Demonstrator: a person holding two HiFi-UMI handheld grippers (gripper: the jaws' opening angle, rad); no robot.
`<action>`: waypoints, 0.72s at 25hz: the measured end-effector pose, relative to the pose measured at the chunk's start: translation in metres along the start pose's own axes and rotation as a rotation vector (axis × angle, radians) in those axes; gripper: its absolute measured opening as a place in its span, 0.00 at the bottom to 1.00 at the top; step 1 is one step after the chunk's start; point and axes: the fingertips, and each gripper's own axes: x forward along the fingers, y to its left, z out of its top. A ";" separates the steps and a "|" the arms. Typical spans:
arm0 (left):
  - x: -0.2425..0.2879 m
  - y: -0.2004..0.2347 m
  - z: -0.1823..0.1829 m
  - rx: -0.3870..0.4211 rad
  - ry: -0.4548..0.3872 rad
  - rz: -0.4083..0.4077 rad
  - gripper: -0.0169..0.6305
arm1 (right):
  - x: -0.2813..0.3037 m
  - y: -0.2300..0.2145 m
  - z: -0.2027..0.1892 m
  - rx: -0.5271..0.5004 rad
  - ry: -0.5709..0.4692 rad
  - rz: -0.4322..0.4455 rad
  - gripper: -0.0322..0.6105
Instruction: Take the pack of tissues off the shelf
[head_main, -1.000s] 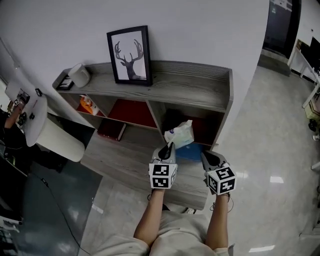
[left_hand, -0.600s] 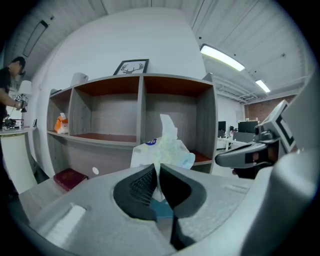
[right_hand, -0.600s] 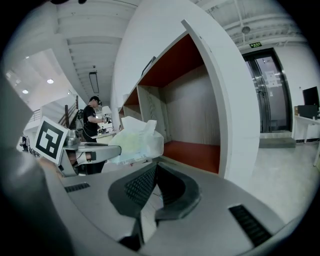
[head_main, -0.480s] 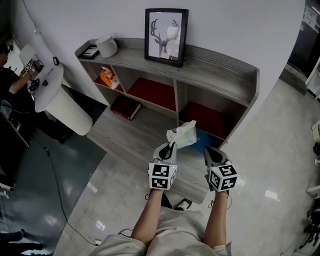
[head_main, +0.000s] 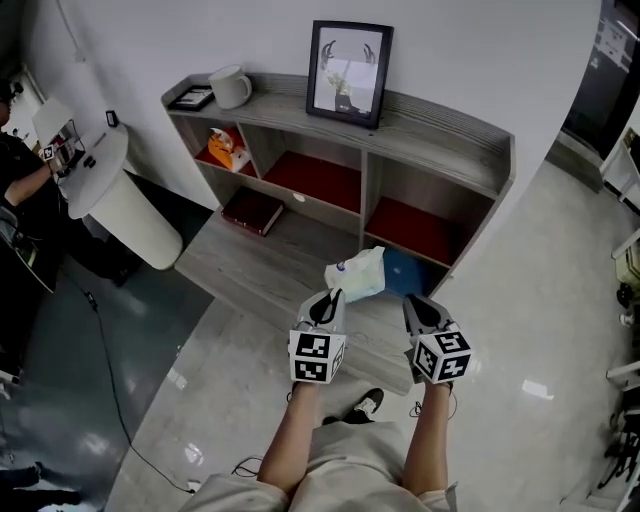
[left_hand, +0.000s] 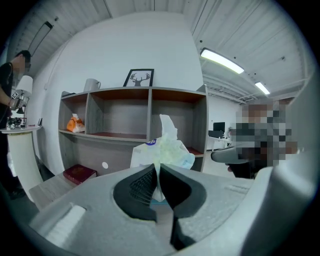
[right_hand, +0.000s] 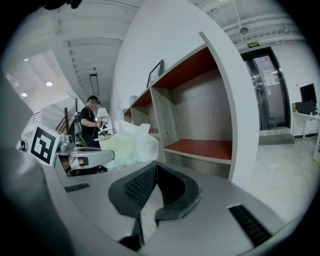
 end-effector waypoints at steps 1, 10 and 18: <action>-0.008 0.000 -0.001 -0.001 0.002 0.000 0.05 | -0.006 0.005 -0.001 0.010 -0.003 -0.006 0.07; -0.068 0.000 -0.033 -0.035 0.011 0.002 0.05 | -0.041 0.059 -0.051 -0.018 0.044 -0.003 0.07; -0.093 -0.010 -0.037 -0.051 0.000 -0.006 0.05 | -0.069 0.066 -0.058 -0.028 0.050 -0.021 0.07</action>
